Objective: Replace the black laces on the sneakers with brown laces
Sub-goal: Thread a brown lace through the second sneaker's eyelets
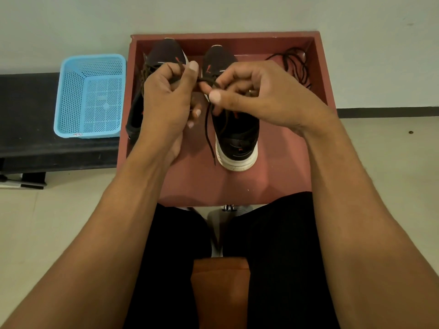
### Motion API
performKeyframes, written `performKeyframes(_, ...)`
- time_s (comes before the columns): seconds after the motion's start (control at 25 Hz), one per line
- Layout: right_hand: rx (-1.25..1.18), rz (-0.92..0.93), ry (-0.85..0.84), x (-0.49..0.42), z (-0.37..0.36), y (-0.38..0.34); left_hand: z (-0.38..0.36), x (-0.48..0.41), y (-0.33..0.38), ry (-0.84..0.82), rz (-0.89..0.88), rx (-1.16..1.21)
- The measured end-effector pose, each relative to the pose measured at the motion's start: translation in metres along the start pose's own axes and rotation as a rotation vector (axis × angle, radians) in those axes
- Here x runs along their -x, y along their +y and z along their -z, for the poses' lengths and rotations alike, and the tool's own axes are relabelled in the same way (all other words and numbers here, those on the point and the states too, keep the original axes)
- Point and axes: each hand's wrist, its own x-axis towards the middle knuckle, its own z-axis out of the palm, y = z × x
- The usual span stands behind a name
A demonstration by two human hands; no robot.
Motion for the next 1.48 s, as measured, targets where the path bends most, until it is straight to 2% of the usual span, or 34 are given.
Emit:
performKeyframes(0.08,-0.016,0.024,-0.023,0.000,0.004,0.010,0.000,-0.003,-0.004,0.064,-0.004,-0.019)
performKeyframes(0.2,-0.193,0.049,0.182,-0.001,0.010,0.023,-0.001,-0.002,-0.008,0.134,-0.032,-0.119)
performKeyframes(0.28,-0.245,0.023,0.293,-0.002,0.012,0.031,0.001,-0.001,-0.011,0.195,-0.157,-0.325)
performKeyframes(0.4,-0.185,0.002,0.308,-0.004,0.012,0.038,-0.004,0.005,-0.004,0.223,-0.450,-0.749)
performKeyframes(0.52,-0.150,0.035,0.276,-0.009,0.008,0.033,-0.021,0.011,0.000,0.202,-0.534,-0.972)
performKeyframes(0.76,-0.213,0.041,0.289,-0.010,0.008,0.037,-0.013,-0.004,-0.011,0.093,-0.484,-0.767)
performKeyframes(0.88,-0.268,0.013,0.331,-0.008,0.014,0.043,-0.008,-0.008,-0.013,0.144,-0.465,-0.776)
performKeyframes(1.0,-0.281,-0.006,0.323,-0.007,0.016,0.044,-0.009,-0.009,-0.017,0.081,-0.499,-0.819)
performKeyframes(1.12,-0.151,0.025,0.275,-0.009,0.010,0.037,-0.016,-0.008,-0.015,-0.031,-0.541,-0.823)
performKeyframes(1.24,-0.121,0.012,0.314,-0.010,0.008,0.035,-0.015,-0.008,-0.014,0.010,-0.511,-0.797)
performKeyframes(1.36,-0.012,-0.093,0.474,-0.009,0.013,0.044,-0.013,-0.008,-0.017,0.048,-0.457,-0.810)
performKeyframes(1.4,0.069,-0.137,0.484,-0.009,0.014,0.047,-0.014,-0.008,-0.018,0.043,-0.447,-0.824)
performKeyframes(1.48,0.224,-0.210,0.401,-0.008,0.011,0.048,-0.017,-0.008,-0.021,0.022,-0.402,-0.860)
